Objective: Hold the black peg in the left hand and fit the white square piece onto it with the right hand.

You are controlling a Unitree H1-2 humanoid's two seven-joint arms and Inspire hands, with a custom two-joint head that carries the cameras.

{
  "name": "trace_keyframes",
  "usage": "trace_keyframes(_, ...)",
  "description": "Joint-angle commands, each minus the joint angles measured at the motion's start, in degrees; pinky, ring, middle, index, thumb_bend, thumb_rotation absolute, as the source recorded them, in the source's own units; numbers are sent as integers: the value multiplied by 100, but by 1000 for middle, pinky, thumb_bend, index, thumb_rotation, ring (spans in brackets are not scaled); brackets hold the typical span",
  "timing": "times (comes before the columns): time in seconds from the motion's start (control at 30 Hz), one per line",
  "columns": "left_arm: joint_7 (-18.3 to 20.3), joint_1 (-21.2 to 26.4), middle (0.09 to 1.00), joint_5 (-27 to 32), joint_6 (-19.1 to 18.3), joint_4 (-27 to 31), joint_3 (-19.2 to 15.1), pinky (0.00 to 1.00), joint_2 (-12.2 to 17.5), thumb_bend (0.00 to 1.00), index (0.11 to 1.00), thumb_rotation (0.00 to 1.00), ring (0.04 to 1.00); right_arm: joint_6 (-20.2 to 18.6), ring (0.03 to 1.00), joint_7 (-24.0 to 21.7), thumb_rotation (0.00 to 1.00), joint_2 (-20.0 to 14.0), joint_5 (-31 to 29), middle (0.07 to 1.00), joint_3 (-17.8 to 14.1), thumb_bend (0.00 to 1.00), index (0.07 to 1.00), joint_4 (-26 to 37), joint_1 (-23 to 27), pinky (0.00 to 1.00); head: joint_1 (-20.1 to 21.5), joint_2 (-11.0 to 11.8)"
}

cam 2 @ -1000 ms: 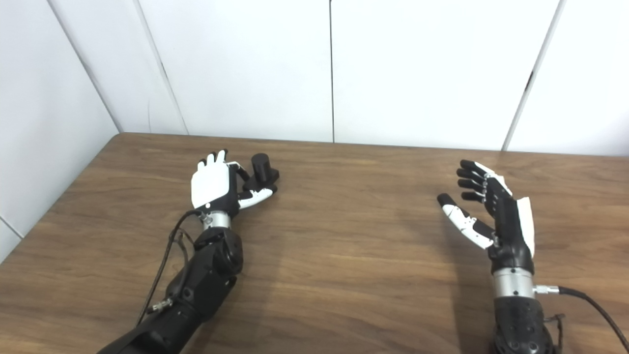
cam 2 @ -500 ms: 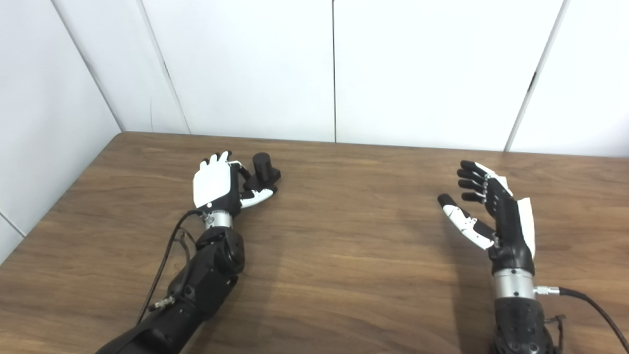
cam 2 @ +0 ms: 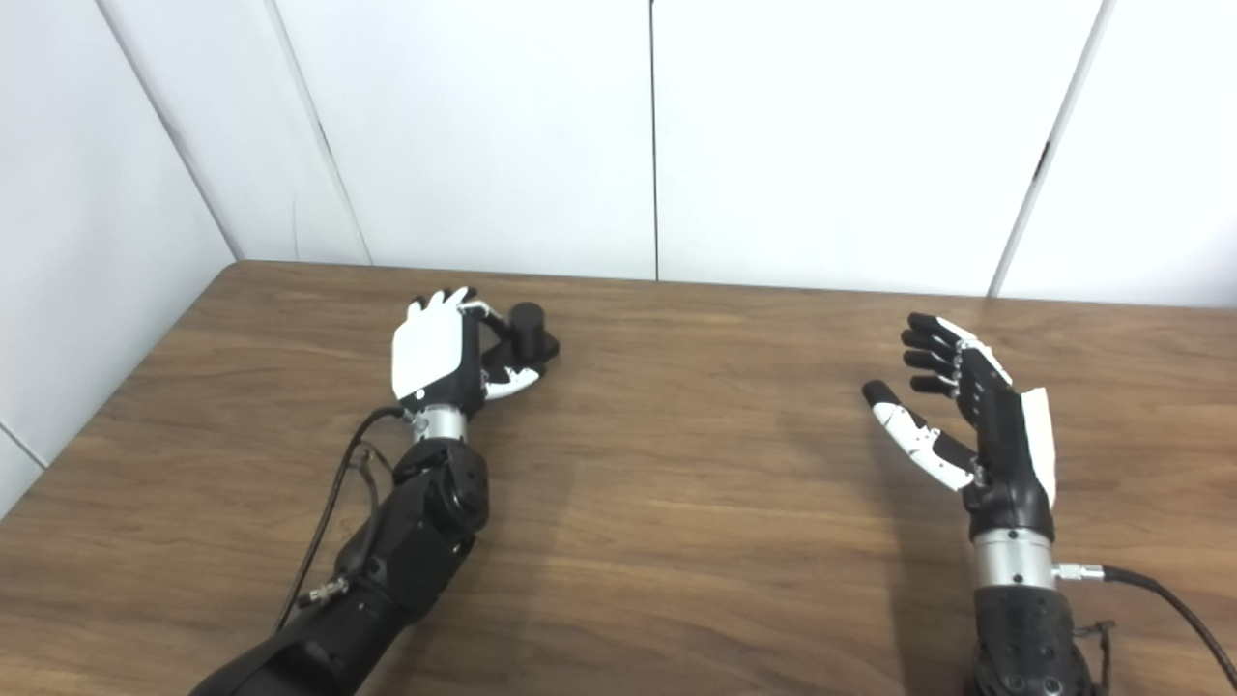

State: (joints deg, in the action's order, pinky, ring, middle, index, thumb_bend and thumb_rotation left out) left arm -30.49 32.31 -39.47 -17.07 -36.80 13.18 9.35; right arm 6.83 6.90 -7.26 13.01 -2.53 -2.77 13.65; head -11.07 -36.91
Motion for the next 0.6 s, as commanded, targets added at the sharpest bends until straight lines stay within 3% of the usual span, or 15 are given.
trace_keyframes(0.0, 104, 1, 886, 28, -138, -90, -17, 1000, 111, 518, 489, 87, 937, 58, 736, 48, 319, -13, -5, 758, -33, 519, 774, 185, 171, 665, -8, -3)
trace_keyframes(0.37, 229, -81, 873, 238, 98, 23, 2, 973, 102, 518, 489, 88, 931, 5, 728, 20, 320, -59, 35, 756, -26, 509, 775, 230, 194, 661, 87, -41)
trace_keyframes(0.57, 463, -210, 856, 434, 346, 233, 9, 878, 138, 518, 488, 89, 909, 16, 726, 14, 315, -41, 34, 757, -14, 510, 775, 248, 204, 650, 158, -53)
